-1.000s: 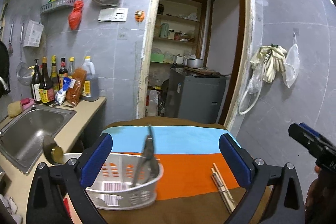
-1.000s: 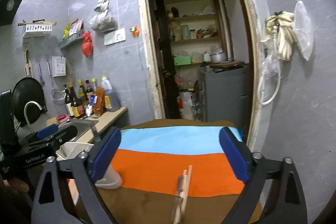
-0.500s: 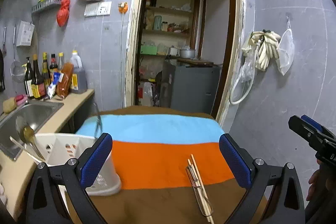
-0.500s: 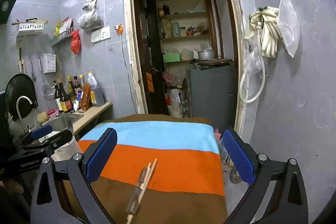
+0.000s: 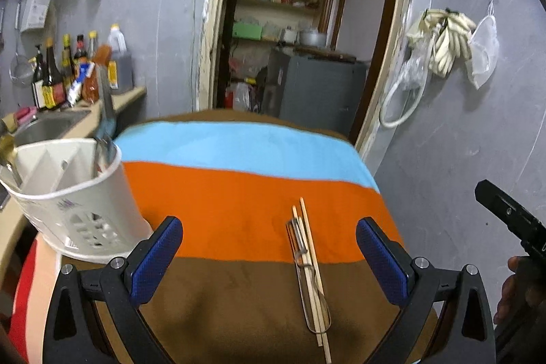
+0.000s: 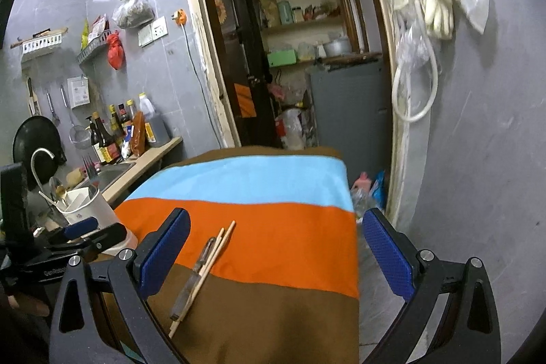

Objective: Organize utensils
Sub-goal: 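Move both tools back to the peeler and chopsticks on the cloth, then grasp the metal peeler with the left tool while the right tool grasps chopsticks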

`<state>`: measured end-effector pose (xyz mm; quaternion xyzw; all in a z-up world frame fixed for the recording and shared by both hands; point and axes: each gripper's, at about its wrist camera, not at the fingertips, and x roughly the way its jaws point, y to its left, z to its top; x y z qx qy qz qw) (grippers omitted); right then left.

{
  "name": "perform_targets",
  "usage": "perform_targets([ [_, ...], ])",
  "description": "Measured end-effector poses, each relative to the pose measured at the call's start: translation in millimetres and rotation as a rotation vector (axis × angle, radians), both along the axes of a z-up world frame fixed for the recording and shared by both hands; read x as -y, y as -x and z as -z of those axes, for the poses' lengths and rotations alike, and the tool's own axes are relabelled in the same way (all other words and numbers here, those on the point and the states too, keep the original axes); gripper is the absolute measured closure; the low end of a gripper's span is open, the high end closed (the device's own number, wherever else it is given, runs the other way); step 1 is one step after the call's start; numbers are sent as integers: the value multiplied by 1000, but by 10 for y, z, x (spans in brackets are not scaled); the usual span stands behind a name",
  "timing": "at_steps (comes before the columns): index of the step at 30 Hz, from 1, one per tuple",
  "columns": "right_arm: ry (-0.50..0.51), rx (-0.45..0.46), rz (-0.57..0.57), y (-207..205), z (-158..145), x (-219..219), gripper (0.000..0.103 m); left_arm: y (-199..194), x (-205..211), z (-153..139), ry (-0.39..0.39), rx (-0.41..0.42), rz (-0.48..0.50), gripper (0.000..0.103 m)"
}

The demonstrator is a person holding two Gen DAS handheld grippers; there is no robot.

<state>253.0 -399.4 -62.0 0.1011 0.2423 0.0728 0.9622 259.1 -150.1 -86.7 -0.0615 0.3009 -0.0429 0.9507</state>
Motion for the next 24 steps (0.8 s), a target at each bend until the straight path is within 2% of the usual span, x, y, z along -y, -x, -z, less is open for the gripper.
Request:
perform_targets([
  [7, -60, -102, -85, -316, 448, 44, 4, -219, 81, 306, 31, -102, 46, 2],
  [10, -73, -153, -125, -473, 666, 0, 6, -331, 106, 446, 39, -157, 53, 11],
  [13, -86, -193, -162, -626, 861, -68, 18, -438, 115, 593, 58, -210, 52, 22],
  [15, -89, -212, -178, -713, 962, -108, 31, -488, 105, 669, 73, -238, 53, 30],
  [21, -108, -265, -242, -937, 1191, -229, 47, -632, 97, 854, 153, -305, 83, 51],
  [24, -113, -285, -260, -1014, 1277, -277, 51, -717, 113, 943, 192, -340, 93, 59],
])
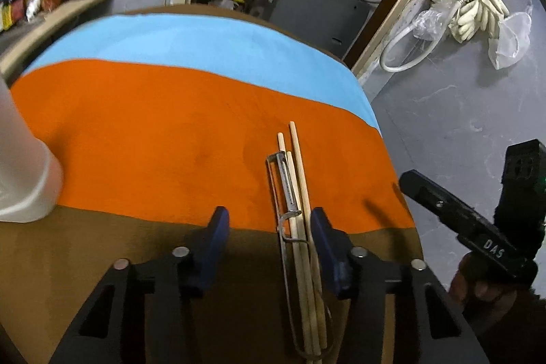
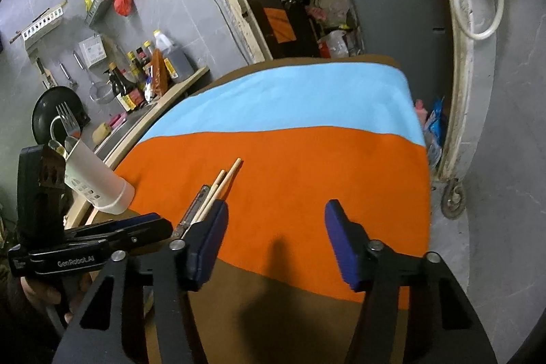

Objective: Organize utensils
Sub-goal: 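Grasp the metal peeler with the left tool while the right tool grasps chopsticks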

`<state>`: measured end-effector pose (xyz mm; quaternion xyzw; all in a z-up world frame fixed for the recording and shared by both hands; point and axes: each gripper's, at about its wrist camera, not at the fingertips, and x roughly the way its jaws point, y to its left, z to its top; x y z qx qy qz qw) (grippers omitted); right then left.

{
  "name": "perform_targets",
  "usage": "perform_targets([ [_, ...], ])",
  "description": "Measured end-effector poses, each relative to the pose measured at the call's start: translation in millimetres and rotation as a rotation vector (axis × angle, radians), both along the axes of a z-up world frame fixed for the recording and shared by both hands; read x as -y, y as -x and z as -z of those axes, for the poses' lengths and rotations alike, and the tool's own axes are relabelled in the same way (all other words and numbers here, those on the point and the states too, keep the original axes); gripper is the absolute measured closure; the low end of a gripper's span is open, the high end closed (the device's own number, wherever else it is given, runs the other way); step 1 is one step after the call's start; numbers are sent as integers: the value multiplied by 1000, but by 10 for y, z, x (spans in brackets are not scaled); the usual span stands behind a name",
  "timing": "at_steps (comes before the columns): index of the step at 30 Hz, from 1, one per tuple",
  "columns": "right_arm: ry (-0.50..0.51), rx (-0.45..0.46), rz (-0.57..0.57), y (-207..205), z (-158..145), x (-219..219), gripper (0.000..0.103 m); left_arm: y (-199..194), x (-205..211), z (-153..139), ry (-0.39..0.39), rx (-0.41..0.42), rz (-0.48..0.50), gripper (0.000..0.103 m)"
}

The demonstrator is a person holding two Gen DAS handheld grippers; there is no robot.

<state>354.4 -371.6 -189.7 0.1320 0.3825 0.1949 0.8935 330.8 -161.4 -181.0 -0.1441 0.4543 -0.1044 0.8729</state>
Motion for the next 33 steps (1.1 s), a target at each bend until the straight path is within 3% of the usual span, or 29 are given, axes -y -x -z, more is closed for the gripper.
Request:
perform_targets([
  [5, -9, -15, -8, -73, 79, -64, 51, -102, 32, 69, 1, -42, 15, 62],
  [7, -11, -19, -15, -89, 101, -83, 51, -143, 46, 88, -13, -52, 26, 74],
  [12, -24, -41, -40, -158, 158, -118, 55, -194, 75, 112, 13, -77, 62, 86],
  [21, -92, -117, -135, -346, 307, -363, 63, -142, -132, 134, 132, -82, 12, 87],
  [33, -15, -175, -153, -593, 348, -775, 76, -62, -278, 105, 55, -97, -18, 86],
])
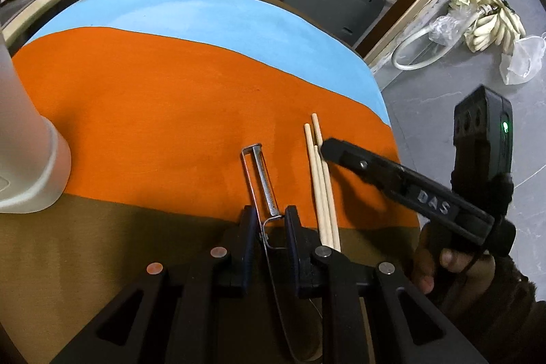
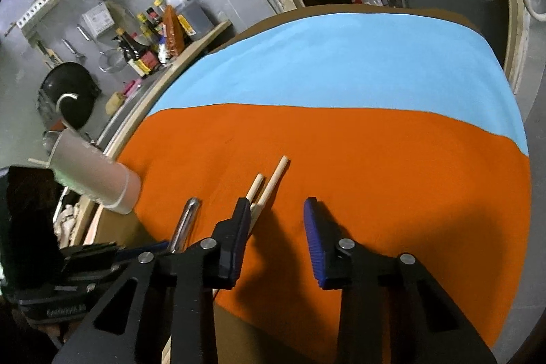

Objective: Organize utensils
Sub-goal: 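Grasp the metal peeler with the left tool while the right tool grasps chopsticks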

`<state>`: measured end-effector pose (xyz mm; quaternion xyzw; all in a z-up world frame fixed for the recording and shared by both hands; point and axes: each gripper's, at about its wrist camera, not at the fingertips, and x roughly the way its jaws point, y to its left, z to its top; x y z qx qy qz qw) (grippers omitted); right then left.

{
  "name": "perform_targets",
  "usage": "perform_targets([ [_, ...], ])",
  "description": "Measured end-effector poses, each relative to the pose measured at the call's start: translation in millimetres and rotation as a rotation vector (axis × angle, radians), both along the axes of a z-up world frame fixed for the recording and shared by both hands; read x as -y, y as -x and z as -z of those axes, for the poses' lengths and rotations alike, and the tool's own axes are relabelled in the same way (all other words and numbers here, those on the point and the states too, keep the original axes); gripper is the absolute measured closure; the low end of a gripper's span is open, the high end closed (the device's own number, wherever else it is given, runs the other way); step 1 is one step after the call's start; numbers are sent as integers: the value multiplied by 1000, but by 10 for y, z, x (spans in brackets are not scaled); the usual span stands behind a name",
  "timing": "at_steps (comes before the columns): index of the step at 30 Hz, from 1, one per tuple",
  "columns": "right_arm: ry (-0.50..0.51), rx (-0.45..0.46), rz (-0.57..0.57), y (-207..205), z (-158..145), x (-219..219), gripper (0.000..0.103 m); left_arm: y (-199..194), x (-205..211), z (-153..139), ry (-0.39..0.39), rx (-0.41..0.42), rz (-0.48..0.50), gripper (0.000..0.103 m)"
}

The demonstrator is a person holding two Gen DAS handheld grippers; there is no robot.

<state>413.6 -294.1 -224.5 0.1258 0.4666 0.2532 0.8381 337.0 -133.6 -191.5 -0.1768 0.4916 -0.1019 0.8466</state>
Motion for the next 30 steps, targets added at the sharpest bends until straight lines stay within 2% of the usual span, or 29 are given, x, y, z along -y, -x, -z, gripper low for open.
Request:
perform_targets([
  [7, 109, -18, 14, -95, -64, -164, 80, -43, 58, -5, -20, -6, -3, 86],
  [14, 184, -73, -13, 53, -102, -165, 88, -42, 56, -13, -26, -20, 2, 86],
  [19, 124, -148, -19, 156, -75, -4, 88, -79, 55, 4, -27, -42, 18, 86],
  [30, 84, -185, 39, 225, 7, -5, 90, -180, 171, 18, -92, -65, 44, 86],
])
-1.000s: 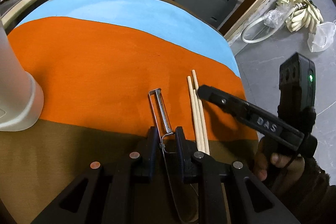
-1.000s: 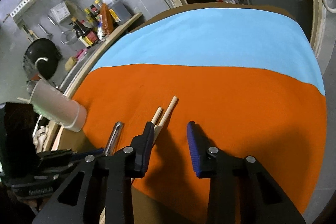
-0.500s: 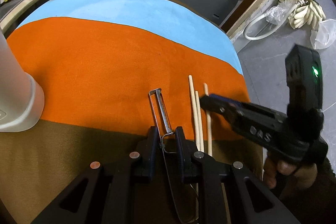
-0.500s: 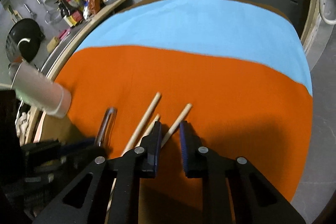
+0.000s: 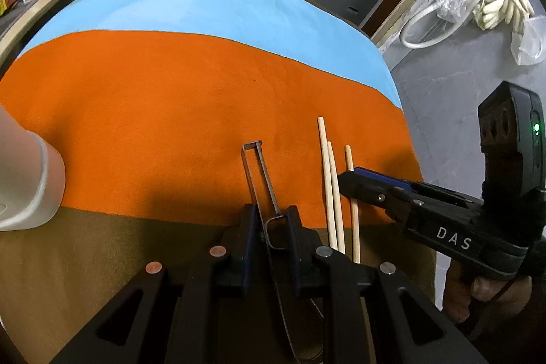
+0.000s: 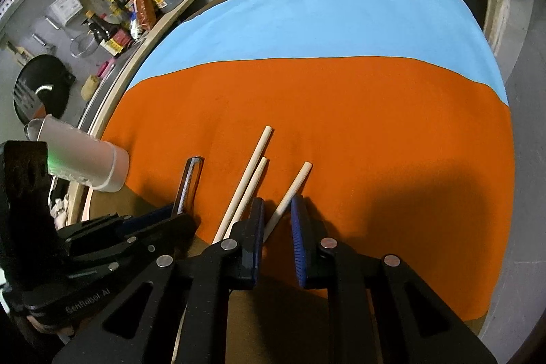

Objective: Organize utensils
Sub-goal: 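Grasp the metal peeler with the left tool while the right tool grasps chopsticks, then carry the peeler in the left tool while the right tool carries chopsticks to the white holder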

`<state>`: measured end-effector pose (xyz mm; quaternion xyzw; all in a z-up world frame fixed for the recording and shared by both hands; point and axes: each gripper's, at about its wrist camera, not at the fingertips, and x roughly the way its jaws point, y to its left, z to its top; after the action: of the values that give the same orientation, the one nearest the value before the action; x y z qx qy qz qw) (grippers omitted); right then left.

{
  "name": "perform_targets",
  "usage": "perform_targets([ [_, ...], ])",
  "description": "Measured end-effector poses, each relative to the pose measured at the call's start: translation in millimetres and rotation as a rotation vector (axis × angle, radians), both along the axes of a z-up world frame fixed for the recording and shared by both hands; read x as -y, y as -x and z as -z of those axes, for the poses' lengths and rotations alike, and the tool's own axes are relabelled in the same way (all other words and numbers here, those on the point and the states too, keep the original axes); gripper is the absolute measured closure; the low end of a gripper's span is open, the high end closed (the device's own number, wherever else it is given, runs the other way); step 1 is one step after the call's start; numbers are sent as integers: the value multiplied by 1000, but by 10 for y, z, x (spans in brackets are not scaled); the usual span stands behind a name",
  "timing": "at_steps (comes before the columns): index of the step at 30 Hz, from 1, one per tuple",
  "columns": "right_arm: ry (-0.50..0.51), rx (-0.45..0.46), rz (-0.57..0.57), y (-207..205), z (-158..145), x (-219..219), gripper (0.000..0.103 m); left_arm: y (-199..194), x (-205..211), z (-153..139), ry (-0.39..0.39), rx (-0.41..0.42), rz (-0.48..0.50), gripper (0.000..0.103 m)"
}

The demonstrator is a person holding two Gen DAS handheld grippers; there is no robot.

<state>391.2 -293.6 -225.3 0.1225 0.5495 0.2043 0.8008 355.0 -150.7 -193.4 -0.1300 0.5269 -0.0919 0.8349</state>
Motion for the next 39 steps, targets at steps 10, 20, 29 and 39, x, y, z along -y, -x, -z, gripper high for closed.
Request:
perform_targets([
  [10, -101, 56, 118, 216, 91, 19, 95, 157, -100, 23, 57, 101, -6, 86],
  [20, 27, 9, 103, 241, -17, -67, 95, 65, -6, -9, -13, 61, 103, 84],
  [29, -111, 83, 222, 478, -109, 205, 99, 262, -131, -104, 41, 138, 70, 86],
  [39, -271, 404, 346, 1146, -733, 236, 99, 769, -314, -761, 36, 411, 107, 87],
])
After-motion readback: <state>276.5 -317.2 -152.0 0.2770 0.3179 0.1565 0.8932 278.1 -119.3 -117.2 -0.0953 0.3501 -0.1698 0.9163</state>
